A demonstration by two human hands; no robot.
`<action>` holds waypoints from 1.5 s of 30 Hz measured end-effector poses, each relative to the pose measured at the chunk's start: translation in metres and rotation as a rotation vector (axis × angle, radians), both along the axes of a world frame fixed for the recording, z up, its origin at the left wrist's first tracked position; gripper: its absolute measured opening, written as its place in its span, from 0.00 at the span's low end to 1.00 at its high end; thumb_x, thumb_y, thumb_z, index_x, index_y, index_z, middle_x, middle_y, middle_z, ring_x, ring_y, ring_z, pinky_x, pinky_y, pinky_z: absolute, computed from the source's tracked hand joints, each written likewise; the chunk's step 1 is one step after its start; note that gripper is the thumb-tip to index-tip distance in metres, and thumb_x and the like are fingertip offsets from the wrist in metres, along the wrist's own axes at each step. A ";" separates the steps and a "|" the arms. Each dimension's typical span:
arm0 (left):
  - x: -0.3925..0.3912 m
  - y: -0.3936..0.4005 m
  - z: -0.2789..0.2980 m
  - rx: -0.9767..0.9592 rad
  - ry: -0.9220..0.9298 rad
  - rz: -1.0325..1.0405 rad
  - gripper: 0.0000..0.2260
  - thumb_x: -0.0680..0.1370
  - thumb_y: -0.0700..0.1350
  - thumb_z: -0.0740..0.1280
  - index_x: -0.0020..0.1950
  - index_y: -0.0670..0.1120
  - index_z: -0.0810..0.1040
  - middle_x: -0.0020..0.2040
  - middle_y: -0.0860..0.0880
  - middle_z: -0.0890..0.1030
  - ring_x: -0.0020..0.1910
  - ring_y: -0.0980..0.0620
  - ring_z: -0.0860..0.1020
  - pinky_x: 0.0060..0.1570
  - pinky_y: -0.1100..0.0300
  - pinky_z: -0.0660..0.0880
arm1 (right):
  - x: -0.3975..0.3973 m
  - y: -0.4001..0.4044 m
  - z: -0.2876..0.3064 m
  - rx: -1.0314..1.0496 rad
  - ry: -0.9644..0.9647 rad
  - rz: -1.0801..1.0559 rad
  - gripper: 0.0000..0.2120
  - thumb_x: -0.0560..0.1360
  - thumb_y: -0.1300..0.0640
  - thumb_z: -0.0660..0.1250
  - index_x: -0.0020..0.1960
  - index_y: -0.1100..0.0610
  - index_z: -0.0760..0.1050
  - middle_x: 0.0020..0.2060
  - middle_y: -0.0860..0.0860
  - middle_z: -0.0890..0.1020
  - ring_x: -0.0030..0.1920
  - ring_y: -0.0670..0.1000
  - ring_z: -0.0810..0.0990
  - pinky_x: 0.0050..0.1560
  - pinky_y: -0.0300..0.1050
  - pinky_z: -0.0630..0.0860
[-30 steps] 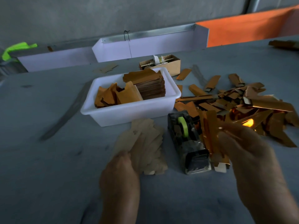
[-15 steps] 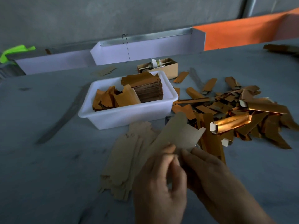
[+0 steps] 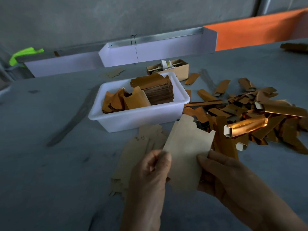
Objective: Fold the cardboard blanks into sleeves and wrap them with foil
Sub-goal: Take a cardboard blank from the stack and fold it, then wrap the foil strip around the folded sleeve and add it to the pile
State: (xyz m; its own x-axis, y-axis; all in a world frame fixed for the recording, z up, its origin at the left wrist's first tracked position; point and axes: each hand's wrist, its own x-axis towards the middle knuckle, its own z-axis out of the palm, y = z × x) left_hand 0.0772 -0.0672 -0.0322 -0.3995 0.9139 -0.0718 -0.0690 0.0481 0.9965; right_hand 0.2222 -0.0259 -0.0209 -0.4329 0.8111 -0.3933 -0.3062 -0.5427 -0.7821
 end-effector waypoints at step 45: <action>0.016 0.001 -0.006 -0.003 -0.309 0.043 0.14 0.61 0.41 0.74 0.46 0.44 0.85 0.43 0.40 0.85 0.42 0.42 0.84 0.36 0.55 0.78 | -0.003 -0.014 0.010 1.073 -0.801 -0.035 0.08 0.68 0.46 0.64 0.45 0.35 0.69 0.44 0.34 0.75 0.45 0.34 0.75 0.38 0.24 0.71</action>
